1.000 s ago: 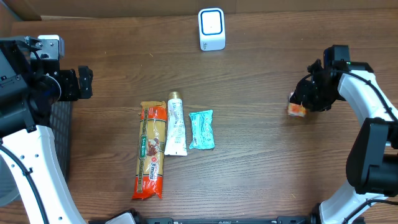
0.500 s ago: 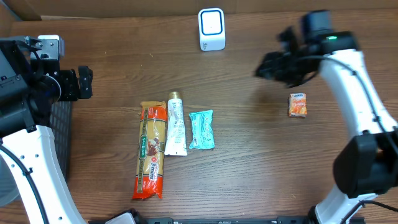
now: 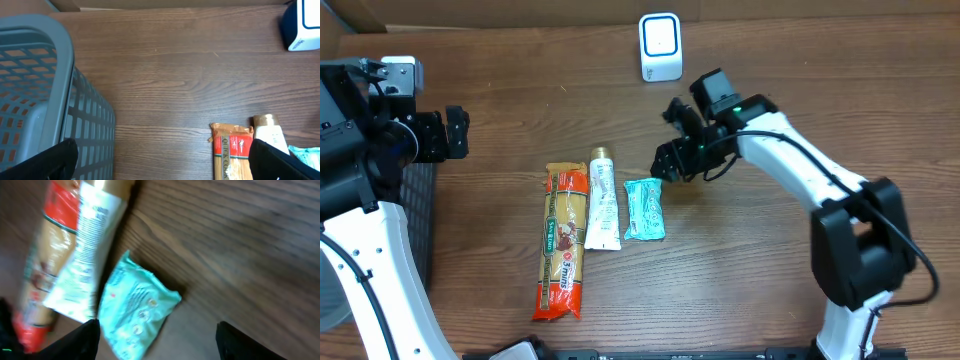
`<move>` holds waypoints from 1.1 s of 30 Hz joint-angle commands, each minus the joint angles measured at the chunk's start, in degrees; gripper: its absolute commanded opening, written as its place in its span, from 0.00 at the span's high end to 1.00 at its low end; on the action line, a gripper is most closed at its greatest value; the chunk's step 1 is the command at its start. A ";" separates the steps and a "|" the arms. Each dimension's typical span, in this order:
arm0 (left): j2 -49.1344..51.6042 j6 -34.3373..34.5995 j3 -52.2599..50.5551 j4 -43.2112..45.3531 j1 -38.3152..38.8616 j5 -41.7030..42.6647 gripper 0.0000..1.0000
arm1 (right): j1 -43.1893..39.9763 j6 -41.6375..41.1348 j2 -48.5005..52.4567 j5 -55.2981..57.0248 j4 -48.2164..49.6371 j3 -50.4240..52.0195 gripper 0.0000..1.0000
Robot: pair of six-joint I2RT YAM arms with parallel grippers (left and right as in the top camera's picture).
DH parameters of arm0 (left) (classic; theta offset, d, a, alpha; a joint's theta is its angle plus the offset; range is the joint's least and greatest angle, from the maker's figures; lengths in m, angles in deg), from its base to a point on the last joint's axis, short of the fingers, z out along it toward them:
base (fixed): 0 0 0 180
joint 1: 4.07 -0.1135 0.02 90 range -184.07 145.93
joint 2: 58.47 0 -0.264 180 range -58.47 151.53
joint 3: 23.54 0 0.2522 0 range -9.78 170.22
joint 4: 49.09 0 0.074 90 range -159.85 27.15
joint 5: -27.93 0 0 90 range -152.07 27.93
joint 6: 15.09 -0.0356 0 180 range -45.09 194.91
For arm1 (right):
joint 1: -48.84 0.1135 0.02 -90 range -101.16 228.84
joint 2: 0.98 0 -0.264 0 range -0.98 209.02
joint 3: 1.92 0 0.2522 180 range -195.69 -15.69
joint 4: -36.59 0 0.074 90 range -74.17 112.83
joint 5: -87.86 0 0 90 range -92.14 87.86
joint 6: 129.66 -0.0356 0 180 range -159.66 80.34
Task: Scan the item barcode
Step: 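Reach the right gripper to the green wipes packet and grasp it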
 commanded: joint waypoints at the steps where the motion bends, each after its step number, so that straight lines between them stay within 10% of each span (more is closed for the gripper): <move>1: 0.09 -1.05 0.79 -0.13 0.02 0.50 0.00 | 2.89 11.87 1.01 5.62 1.57 0.33 0.24; 11: 0.09 -1.05 0.79 -0.15 0.02 0.48 0.00 | 7.08 21.11 3.19 13.42 7.34 -0.83 0.14; 20: 0.09 -1.07 0.79 -0.15 0.02 0.50 0.00 | 7.17 21.88 6.40 6.71 6.67 -0.94 0.25; 26: 0.09 -1.07 0.79 -0.15 0.02 0.48 0.00 | 5.60 14.45 8.35 6.05 4.87 -0.90 0.54; 30: 0.09 -1.05 0.79 -0.15 0.02 0.48 0.00 | 2.62 6.14 8.24 5.99 4.22 -1.29 0.95; 33: 0.09 -1.07 0.79 -0.15 0.02 0.48 0.00 | -0.24 1.73 7.98 4.26 2.62 -2.43 0.96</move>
